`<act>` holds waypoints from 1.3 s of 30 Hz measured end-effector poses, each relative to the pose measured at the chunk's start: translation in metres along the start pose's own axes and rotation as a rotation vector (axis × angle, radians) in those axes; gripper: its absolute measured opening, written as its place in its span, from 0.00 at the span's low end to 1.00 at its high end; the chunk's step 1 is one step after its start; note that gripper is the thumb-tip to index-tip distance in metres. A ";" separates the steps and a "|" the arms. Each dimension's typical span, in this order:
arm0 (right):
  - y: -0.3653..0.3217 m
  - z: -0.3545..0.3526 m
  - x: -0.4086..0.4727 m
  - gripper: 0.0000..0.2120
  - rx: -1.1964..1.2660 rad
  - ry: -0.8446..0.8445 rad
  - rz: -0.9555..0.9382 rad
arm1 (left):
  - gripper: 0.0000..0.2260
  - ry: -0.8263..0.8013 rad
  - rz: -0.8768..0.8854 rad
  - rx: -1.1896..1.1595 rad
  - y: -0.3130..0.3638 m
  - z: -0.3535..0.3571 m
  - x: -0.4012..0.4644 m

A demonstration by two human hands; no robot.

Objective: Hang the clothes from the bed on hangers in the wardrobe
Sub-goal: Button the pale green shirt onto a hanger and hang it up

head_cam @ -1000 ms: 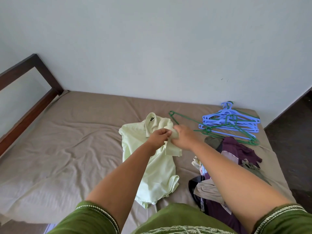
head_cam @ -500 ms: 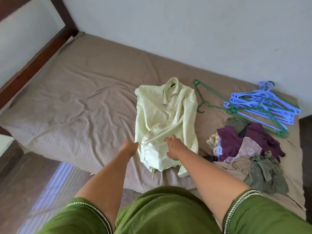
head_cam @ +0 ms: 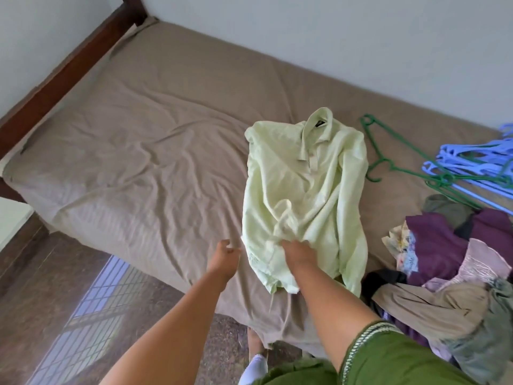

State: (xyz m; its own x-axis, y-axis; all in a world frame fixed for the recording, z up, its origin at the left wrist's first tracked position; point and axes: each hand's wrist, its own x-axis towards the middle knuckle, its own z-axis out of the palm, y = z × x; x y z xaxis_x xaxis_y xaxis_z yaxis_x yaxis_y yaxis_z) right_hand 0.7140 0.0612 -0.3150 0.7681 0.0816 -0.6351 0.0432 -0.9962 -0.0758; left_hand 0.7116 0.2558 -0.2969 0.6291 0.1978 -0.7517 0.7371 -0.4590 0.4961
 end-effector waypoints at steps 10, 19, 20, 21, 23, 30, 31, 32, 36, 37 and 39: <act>0.046 -0.005 0.029 0.15 0.271 0.341 0.156 | 0.44 0.004 -0.142 -0.214 0.007 0.052 0.065; 0.005 -0.050 0.054 0.25 0.970 0.224 0.302 | 0.15 -0.365 0.389 -0.049 0.064 0.095 0.000; 0.021 -0.054 0.053 0.23 0.944 0.273 0.381 | 0.12 -0.474 0.368 -0.109 0.060 0.094 -0.001; 0.040 -0.055 0.052 0.22 0.892 0.327 0.462 | 0.10 -0.541 0.326 -0.193 0.057 0.088 0.001; 0.076 -0.053 0.049 0.20 0.676 0.404 0.587 | 0.07 -0.381 0.223 -0.297 0.049 0.077 0.017; 0.063 -0.017 0.057 0.34 0.124 0.439 0.301 | 0.23 0.218 0.038 0.037 0.049 0.061 0.089; 0.051 -0.008 0.057 0.33 0.070 0.490 0.135 | 0.29 0.232 0.047 0.023 0.052 0.060 0.095; 0.044 0.006 0.065 0.31 0.011 0.539 -0.032 | 0.33 0.225 0.038 -0.007 0.058 0.065 0.106; 0.027 0.035 0.076 0.31 0.008 0.246 -0.266 | 0.25 0.129 -0.016 -0.287 0.075 0.077 0.134; 0.025 0.035 0.079 0.31 0.069 0.142 -0.209 | 0.22 0.109 -0.018 -0.314 0.075 0.075 0.138; 0.029 0.024 0.088 0.33 0.243 0.133 -0.143 | 0.15 0.033 0.006 -0.279 0.084 0.079 0.139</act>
State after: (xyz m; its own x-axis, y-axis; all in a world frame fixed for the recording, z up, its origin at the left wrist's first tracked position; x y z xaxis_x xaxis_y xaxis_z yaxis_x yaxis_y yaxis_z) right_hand 0.7677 0.0405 -0.3917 0.8426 0.1994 -0.5002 0.0145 -0.9370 -0.3490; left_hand 0.8421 0.1764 -0.3940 0.6380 0.2257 -0.7362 0.7699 -0.2048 0.6044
